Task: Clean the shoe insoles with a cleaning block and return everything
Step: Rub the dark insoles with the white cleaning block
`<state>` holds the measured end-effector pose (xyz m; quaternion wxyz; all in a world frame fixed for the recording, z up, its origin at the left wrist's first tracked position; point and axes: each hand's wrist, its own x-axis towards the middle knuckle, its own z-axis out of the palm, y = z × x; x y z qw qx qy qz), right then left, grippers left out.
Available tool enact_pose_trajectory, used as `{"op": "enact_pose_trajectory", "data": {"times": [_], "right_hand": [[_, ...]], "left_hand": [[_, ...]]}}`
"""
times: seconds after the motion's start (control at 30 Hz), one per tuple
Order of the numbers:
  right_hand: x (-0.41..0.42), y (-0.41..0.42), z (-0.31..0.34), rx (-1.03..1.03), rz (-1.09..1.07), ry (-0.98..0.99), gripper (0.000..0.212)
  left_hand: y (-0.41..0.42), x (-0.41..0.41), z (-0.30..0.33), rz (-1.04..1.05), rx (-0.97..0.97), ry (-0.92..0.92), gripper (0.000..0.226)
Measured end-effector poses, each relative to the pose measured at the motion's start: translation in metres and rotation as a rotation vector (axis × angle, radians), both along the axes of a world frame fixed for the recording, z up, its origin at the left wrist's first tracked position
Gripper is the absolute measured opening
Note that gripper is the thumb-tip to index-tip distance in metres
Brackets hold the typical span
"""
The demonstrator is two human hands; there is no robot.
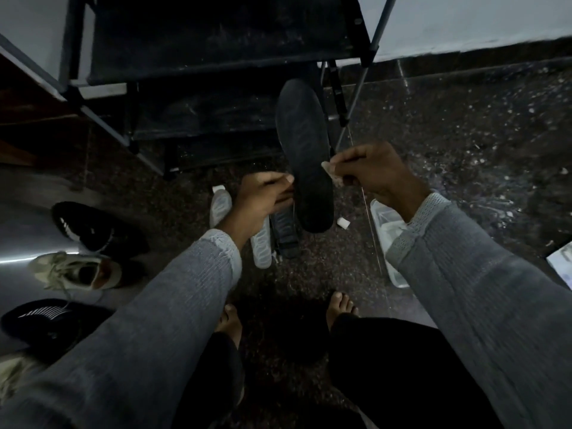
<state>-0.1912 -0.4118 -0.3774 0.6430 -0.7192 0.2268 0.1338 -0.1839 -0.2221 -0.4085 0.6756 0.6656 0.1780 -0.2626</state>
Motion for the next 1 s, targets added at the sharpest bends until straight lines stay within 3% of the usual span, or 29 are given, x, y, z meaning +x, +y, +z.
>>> {"op": "enact_pose_trajectory", "data": {"times": [0.33, 0.6, 0.73, 0.83, 1.0], "right_hand": [[0.023, -0.040, -0.116, -0.146, 0.021, 0.148, 0.012], [0.007, -0.033, -0.216, -0.194, -0.046, 0.252, 0.005], [-0.001, -0.036, -0.254, -0.337, 0.072, 0.238, 0.014], [-0.005, -0.034, -0.279, -0.330, 0.105, 0.234, 0.025], [-0.006, -0.033, -0.307, -0.282, 0.005, 0.279, 0.022]], "left_hand": [[-0.052, 0.020, -0.104, -0.062, 0.083, 0.121, 0.010], [-0.056, 0.022, -0.198, -0.132, 0.260, 0.163, 0.018], [-0.055, 0.014, -0.239, -0.171, 0.313, 0.195, 0.013], [-0.053, 0.011, -0.261, -0.200, 0.374, 0.203, 0.011], [-0.056, 0.019, -0.282, -0.245, 0.405, 0.178, 0.011]]}}
